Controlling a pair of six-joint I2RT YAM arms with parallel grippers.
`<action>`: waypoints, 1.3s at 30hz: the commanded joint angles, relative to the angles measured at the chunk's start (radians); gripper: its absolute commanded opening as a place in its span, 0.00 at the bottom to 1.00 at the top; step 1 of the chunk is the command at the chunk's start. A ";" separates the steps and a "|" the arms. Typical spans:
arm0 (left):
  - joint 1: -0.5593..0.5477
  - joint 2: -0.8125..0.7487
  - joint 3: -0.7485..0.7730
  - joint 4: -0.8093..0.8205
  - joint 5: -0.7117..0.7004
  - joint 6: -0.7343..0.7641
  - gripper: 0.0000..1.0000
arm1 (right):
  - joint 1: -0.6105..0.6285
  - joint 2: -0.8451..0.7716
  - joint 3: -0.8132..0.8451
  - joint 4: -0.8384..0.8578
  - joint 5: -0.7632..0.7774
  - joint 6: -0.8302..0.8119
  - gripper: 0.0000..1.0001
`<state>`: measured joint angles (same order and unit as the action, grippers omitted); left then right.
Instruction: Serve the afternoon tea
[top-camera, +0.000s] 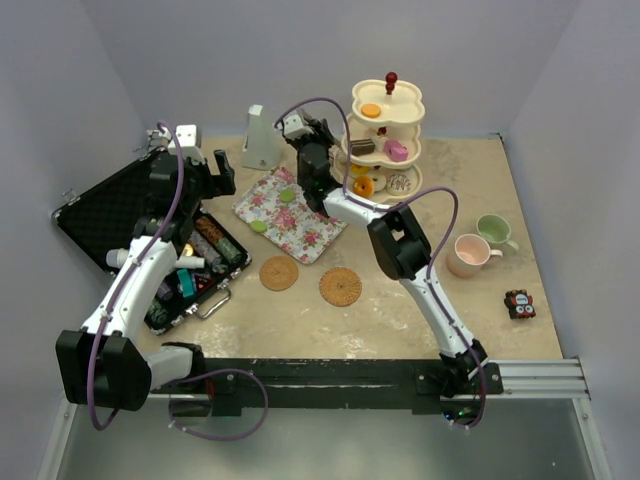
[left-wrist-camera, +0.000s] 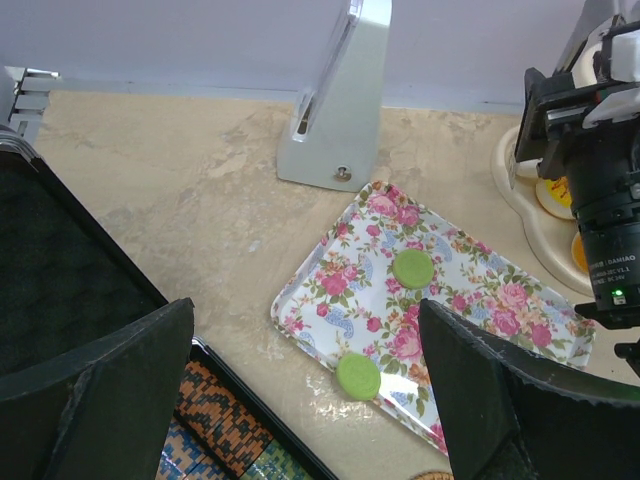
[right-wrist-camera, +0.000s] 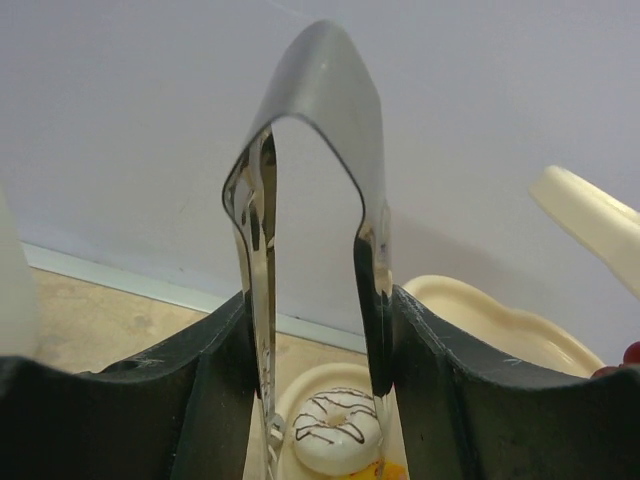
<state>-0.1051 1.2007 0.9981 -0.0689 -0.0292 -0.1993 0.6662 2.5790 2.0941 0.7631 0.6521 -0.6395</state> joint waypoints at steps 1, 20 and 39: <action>0.008 -0.003 0.007 0.037 0.009 -0.009 0.98 | 0.027 -0.106 -0.032 0.082 -0.035 0.063 0.53; 0.007 -0.018 0.005 0.038 0.009 -0.011 0.99 | 0.090 -0.378 -0.275 -0.036 -0.201 0.546 0.49; 0.007 -0.016 0.007 0.040 0.023 -0.014 0.98 | 0.092 -0.270 -0.210 -0.137 -0.269 0.609 0.51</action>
<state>-0.1047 1.2003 0.9981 -0.0689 -0.0216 -0.1997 0.7582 2.3180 1.8309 0.6071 0.3748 -0.0090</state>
